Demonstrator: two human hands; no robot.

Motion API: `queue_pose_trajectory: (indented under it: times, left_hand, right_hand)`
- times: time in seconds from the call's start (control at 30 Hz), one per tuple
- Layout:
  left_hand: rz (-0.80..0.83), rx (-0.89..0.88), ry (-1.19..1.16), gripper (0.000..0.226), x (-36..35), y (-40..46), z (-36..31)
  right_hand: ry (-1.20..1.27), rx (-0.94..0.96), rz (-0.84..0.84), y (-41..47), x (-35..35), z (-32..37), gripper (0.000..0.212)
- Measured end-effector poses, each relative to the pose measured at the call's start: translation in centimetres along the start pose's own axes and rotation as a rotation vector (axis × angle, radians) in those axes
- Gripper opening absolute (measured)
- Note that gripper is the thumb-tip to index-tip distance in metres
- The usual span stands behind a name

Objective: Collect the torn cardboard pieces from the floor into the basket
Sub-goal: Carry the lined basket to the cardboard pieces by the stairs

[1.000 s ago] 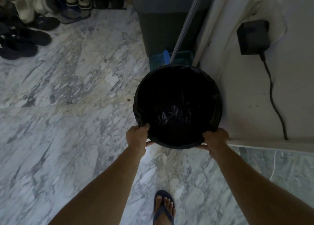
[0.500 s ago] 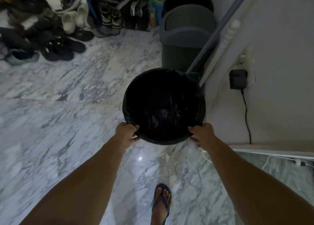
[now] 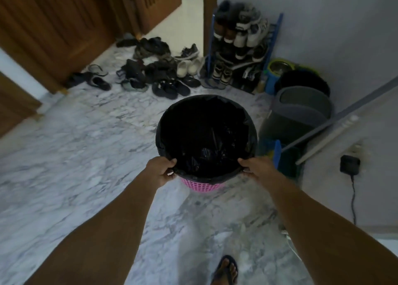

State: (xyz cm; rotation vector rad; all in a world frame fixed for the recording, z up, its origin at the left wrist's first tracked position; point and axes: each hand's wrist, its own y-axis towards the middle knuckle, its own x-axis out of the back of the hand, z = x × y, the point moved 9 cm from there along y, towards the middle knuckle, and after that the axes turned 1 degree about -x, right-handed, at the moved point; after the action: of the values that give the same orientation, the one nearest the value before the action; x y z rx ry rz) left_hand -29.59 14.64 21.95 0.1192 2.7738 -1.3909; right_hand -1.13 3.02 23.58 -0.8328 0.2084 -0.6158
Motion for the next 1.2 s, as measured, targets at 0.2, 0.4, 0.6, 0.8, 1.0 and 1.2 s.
queue_pose_trajectory:
  times: [0.2,0.4,0.6,0.8,1.0,1.2]
  left_hand:
    - [-0.020,-0.111,-0.048,0.030,13.2,-7.3,-6.1]
    - [-0.159,-0.229,-0.114,0.024,26.9,-14.7,-9.0]
    - [-0.264,-0.346,-0.410,0.028,38.7,-21.3,-8.6]
    - [-0.323,-0.375,-0.631,0.032,48.9,-26.8,-6.6]
    - [-0.307,-0.332,-0.792,0.020,55.7,-30.7,-4.3]
    - [-0.414,-0.279,-0.874,0.023,62.2,-33.6,-2.0]
  right_hand:
    - [-0.082,0.044,0.098,-7.3,-11.5,3.7,0.017]
    - [-0.058,0.082,0.230,-14.6,-23.4,5.3,0.022]
    - [-0.017,0.068,0.439,-22.7,-35.9,4.6,0.011]
    - [-0.164,0.074,0.571,-28.7,-46.2,2.5,0.028]
    - [-0.269,0.077,0.690,-33.9,-53.5,-0.1,0.031]
    - [-0.326,0.042,0.817,-39.5,-61.3,-2.5,0.011]
